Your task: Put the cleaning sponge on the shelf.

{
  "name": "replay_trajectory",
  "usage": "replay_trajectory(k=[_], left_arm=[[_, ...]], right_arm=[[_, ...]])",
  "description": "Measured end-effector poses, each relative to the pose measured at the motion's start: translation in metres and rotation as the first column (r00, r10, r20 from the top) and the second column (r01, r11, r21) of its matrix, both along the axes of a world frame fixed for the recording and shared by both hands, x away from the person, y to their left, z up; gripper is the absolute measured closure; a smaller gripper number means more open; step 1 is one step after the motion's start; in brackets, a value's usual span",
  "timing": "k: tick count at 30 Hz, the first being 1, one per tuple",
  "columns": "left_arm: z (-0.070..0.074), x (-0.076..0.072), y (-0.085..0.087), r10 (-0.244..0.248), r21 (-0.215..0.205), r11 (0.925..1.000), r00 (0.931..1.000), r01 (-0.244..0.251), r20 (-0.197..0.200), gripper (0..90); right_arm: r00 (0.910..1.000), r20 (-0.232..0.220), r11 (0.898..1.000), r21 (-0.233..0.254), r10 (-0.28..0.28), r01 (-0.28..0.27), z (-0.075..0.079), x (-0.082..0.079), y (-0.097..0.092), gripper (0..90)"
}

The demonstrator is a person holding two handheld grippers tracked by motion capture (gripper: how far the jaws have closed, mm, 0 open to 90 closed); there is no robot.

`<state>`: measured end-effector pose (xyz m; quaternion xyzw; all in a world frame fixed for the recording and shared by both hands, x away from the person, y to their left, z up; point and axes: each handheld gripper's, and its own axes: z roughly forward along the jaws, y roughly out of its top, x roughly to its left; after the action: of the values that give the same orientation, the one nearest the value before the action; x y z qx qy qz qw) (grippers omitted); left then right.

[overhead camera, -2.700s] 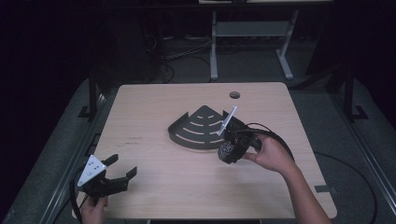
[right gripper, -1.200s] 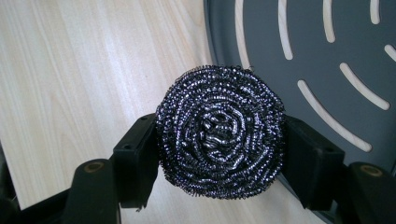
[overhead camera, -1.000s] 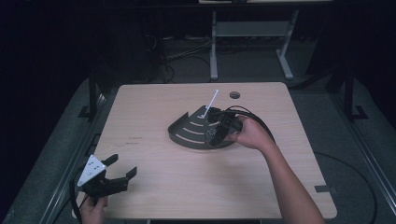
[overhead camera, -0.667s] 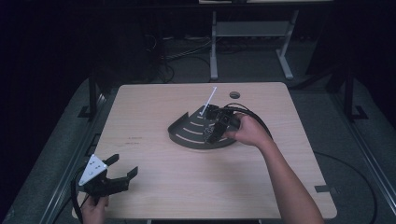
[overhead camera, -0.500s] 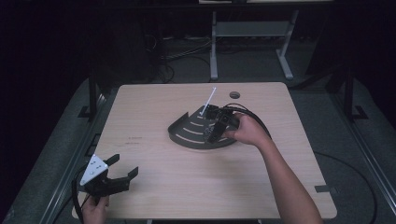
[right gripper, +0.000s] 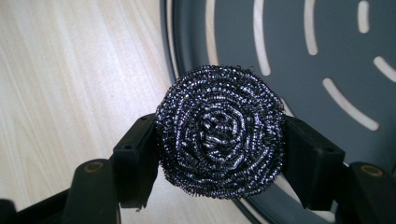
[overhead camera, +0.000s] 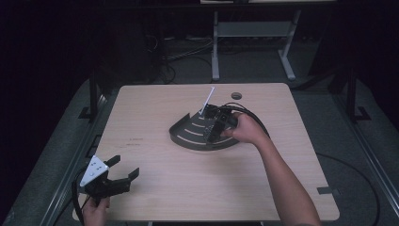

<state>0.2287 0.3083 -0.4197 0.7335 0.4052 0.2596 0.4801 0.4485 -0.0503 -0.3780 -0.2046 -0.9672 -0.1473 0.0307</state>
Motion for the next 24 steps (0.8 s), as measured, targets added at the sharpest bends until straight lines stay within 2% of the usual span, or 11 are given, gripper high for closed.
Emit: replay_trajectory(k=[5, 11, 24], left_arm=[[0.0, 0.0, 0.001, 0.0, -0.003, 1.0, 1.0, 0.0, 0.001, 13.3], [0.0, 0.0, 0.001, 0.0, -0.002, 1.0, 1.0, 0.0, 0.003, 13.3], [0.001, -0.001, 0.002, 0.004, 0.0, 1.0, 1.0, -0.004, 0.005, 13.3]], right_arm=[[0.9998, -0.008, 1.0, 0.007, -0.016, 0.016, -0.001, 0.008, 0.002, 32.9], [0.9989, -0.025, 0.999, -0.023, -0.039, 0.038, -0.012, 0.016, 0.0, 32.9], [0.9962, -0.034, 0.997, -0.018, -0.08, 0.079, -0.023, 0.027, 0.004, 32.7]])
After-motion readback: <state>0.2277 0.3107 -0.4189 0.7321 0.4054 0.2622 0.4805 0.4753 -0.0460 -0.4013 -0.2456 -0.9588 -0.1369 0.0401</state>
